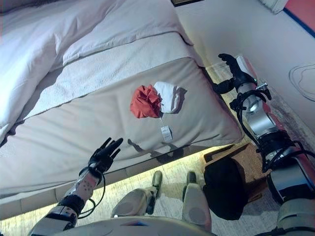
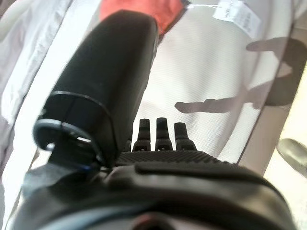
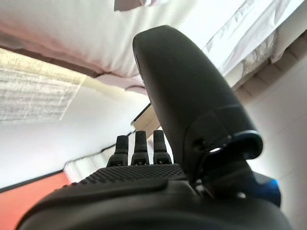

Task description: Pick up the clothes from the bed and place them into the basket

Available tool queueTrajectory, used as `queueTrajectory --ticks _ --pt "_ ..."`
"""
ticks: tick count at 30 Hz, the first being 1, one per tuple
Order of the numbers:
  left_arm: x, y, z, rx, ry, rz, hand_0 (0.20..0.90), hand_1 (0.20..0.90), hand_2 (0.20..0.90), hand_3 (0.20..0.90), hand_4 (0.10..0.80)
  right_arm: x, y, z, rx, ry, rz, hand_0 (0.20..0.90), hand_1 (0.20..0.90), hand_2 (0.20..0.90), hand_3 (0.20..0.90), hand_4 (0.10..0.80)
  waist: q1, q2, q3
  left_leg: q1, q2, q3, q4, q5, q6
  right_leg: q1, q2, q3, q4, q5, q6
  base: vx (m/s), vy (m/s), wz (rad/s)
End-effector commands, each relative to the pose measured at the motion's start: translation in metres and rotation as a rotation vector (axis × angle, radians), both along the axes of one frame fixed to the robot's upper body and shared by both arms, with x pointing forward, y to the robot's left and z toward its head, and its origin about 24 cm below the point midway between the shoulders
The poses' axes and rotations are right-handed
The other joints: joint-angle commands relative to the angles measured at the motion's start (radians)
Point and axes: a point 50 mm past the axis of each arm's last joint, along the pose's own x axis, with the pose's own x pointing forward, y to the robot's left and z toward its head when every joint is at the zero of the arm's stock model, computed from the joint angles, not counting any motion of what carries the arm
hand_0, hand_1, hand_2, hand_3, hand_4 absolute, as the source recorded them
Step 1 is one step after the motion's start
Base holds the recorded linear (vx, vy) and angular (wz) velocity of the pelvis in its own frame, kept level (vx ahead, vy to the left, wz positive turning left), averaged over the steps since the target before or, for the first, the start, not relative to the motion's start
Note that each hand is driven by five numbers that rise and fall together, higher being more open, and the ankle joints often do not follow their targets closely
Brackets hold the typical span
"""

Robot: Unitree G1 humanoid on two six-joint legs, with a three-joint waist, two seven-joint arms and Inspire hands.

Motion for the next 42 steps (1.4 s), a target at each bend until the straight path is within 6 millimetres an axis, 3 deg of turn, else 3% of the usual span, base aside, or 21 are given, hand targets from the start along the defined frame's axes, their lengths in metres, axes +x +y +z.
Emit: queueTrajectory --ticks 1,4,9,14,17,22,23,28,35,42 --pt "-0.016 0.014 -0.001 0.064 -0.003 -0.037 0.9 0.9 0.9 0.9 0.8 0.003 0.003 0.089 -0.034 -0.286 0.048 0.9 0.9 0.9 0.9 0.8 0.047 -0.032 -0.052 -0.039 0.023 0.039 0.078 -0.074 -0.063 0.095 0.022 -0.062 -0.062 0.095 -0.013 0.165 -0.113 0.44" --pt "-0.018 0.007 -0.003 0.055 -0.006 -0.062 0.9 0.9 0.9 0.9 0.8 0.005 0.005 0.089 -0.026 -0.277 0.054 0.9 0.9 0.9 0.9 0.8 0.062 -0.036 -0.054 -0.041 0.028 0.029 0.068 -0.065 -0.073 0.112 0.021 -0.095 -0.064 0.082 -0.019 0.136 -0.074 0.33" --pt "-0.017 0.0 -0.003 0.054 -0.028 -0.101 0.9 0.9 0.9 0.9 0.8 0.012 0.027 0.083 0.0 -0.246 0.101 0.9 0.9 0.9 0.9 0.8 0.089 -0.029 -0.035 -0.048 0.023 -0.003 0.072 -0.067 -0.073 0.113 0.015 -0.137 -0.036 0.051 -0.031 0.076 -0.012 0.26" --pt "-0.008 -0.008 0.006 0.08 -0.093 -0.167 0.9 0.9 0.9 0.9 0.8 0.024 0.05 0.075 -0.177 -0.143 0.111 0.9 0.9 0.9 0.9 0.8 0.128 -0.016 -0.006 -0.064 0.008 -0.035 0.089 -0.066 -0.069 0.112 0.008 -0.174 -0.01 0.027 -0.042 0.05 0.044 0.16" --pt "-0.001 -0.013 0.014 0.108 -0.146 -0.229 0.9 0.9 0.9 0.9 0.8 0.03 0.054 0.085 -0.286 -0.138 0.083 0.9 0.9 0.9 0.9 0.8 0.15 -0.005 0.019 -0.091 0.005 -0.042 0.106 -0.062 -0.072 0.091 0.002 -0.2 0.017 0.015 -0.048 -0.03 0.036 0.18" --pt "0.013 -0.03 0.03 0.162 -0.24 -0.382 0.9 0.9 0.9 0.9 0.8 0.042 0.064 0.129 -0.457 -0.176 -0.001 0.9 0.9 0.9 0.9 0.8 0.214 0.035 0.103 -0.183 0.001 -0.056 0.148 -0.041 -0.08 0.008 -0.022 -0.276 0.105 -0.014 -0.062 -0.075 0.049 0.29" --pt "0.013 -0.03 0.031 0.161 -0.24 -0.384 0.9 0.9 0.9 0.9 0.8 0.042 0.065 0.129 -0.459 -0.177 -0.002 0.9 0.9 0.9 0.9 0.8 0.214 0.036 0.101 -0.187 0.001 -0.057 0.147 -0.038 -0.08 0.005 -0.022 -0.279 0.105 -0.012 -0.062 -0.067 0.028 0.27" --pt "0.015 -0.039 0.038 0.122 -0.282 -0.449 0.9 0.9 0.9 0.9 0.8 0.042 0.065 0.163 -0.536 -0.186 -0.096 0.9 0.9 0.9 0.9 0.8 0.249 0.064 0.181 -0.273 0.001 -0.008 0.187 -0.041 -0.079 -0.09 -0.043 -0.327 0.204 -0.058 -0.061 -0.047 -0.026 0.45" --pt "0.009 -0.04 0.043 0.086 -0.317 -0.449 0.9 0.9 0.9 0.9 0.8 0.042 0.073 0.18 -0.609 -0.215 -0.14 0.9 0.9 0.9 0.9 0.8 0.287 0.086 0.211 -0.4 -0.019 -0.008 0.259 -0.044 -0.07 -0.221 -0.063 -0.354 0.348 -0.102 -0.071 -0.004 0.014 0.38" --pt "0.006 -0.04 0.054 0.026 -0.393 -0.446 0.9 0.9 0.9 0.9 0.8 0.044 0.058 0.187 -0.662 -0.14 -0.261 0.9 0.9 0.9 0.9 0.8 0.319 0.117 0.211 -0.506 -0.033 -0.014 0.293 -0.032 -0.068 -0.327 -0.073 -0.365 0.414 -0.113 -0.078 0.016 -0.007 0.17"
